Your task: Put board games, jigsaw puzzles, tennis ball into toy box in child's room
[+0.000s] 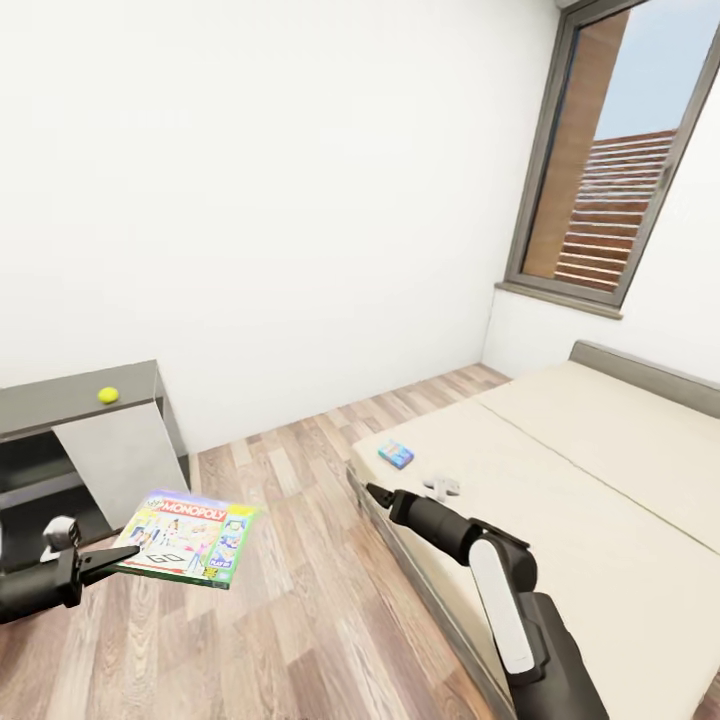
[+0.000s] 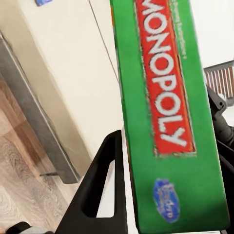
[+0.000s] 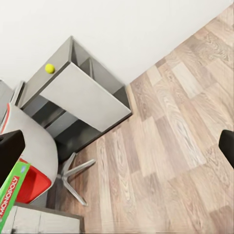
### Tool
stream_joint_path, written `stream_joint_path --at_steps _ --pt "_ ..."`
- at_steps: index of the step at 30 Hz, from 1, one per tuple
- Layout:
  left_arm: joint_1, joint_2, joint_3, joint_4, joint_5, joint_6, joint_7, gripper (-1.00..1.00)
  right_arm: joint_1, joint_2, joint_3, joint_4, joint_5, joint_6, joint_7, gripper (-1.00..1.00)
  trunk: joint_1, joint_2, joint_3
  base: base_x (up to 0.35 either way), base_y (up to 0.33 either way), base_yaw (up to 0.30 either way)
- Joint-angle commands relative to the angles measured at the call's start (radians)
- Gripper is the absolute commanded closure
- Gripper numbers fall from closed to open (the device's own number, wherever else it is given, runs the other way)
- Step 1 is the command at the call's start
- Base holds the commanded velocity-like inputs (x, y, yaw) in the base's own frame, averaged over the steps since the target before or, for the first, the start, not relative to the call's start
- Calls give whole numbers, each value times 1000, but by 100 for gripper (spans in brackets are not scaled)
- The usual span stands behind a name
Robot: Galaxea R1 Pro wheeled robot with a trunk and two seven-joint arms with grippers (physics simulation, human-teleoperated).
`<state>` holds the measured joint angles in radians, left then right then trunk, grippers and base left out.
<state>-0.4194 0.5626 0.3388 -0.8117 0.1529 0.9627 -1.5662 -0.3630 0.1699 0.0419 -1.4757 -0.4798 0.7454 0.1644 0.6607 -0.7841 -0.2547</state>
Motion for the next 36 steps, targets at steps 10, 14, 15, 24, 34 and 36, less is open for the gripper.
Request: stream_joint_path --at_steps 10,14,15,24,34,36 --pt "-1 0 0 0 1 10 -5 100 -1 0 10 5 2 0 4 -100 -38 69 30 0 0 291" --pt "-1 -1 0 0 2 10 -5 100 -1 0 10 11 1 -12 4 -100 -54 97 43 0 0 291" --pt "-1 0 0 0 1 10 -5 100 -1 0 11 12 1 -13 4 -100 -57 104 46 0 0 291" --pt "-1 -1 0 0 1 11 -5 100 -1 0 10 30 2 -17 4 -100 -92 167 74 0 0 291" --pt "-1 -1 0 0 0 11 -5 100 -1 0 10 32 1 -29 4 -100 -130 237 105 0 0 291" --pt "-1 -1 0 0 0 10 -5 100 -1 0 10 32 2 -29 4 -100 -138 251 111 0 0 291"
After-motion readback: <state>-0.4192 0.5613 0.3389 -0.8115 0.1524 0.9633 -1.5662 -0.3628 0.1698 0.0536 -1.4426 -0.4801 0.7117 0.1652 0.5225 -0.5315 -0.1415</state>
